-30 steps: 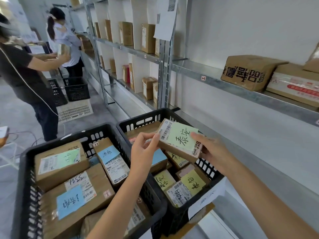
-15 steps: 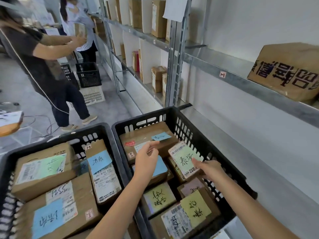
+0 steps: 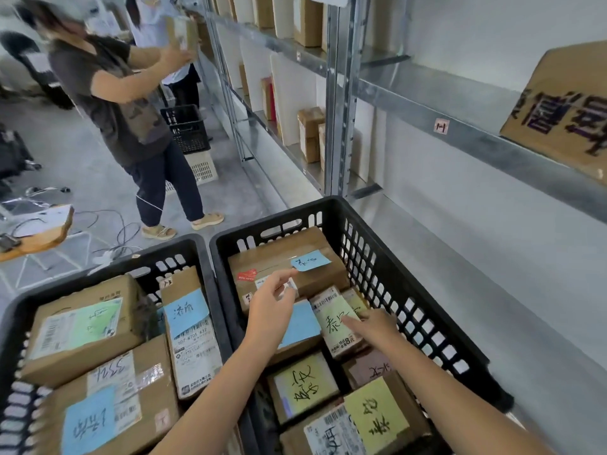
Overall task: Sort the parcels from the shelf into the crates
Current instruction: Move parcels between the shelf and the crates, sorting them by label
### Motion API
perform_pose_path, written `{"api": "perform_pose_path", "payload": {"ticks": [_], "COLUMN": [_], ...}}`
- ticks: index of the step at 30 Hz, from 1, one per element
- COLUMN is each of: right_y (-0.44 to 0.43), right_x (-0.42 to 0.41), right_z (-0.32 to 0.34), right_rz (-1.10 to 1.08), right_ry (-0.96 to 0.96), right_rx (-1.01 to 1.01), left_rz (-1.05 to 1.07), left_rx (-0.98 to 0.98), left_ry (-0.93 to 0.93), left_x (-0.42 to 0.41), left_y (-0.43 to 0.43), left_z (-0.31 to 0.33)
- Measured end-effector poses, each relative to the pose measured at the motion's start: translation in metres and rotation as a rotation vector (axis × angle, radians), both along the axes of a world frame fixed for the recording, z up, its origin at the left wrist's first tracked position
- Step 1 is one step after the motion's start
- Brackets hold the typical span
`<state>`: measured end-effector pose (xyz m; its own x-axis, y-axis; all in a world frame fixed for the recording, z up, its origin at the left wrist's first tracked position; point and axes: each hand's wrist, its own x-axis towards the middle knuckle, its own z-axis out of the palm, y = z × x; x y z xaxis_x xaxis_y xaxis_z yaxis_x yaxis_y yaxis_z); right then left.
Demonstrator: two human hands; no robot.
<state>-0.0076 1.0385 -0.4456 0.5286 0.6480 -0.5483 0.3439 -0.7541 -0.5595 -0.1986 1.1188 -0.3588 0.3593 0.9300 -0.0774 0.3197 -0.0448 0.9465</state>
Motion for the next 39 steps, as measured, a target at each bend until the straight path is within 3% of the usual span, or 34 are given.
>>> {"api": "perform_pose_path", "payload": {"ticks": [8,13,19,26,31,39], "right_y": [-0.008,-0.040,-0.092,-0.174,-0.238,-0.319], "right_x": [0.005,0.012,0.023,0.034,0.037,0.052], "right_z": [0.056,0.124,0.218,0.317,0.360,0.399], "right_rz": [0.101,0.070,-0.015,-0.230,-0.380,-0.699], "right_ry": [-0.195,-0.391,-0.629,-0.842,-0.932,-1.079], "right_rx": [0.284,0.499,0.610,0.660,0.600,0.540], "left_rz": [-0.162,-0.342,-0.596,-0.777,-0.877,-0.942], "left_rx": [0.132,0.330,0.643,0.826,0.849,0.764], "left_ry": [0.130,0.123,0.027,-0.227,-0.335,-0.275], "left_x": [0.026,0.062,0.114,0.170,0.202,0.238], "left_y": [-0.006,-0.021,-0.045,-0.097,-0.142,-0.188], "left_z": [0.026,0.063,0.118,0.192,0.235,0.276]}}
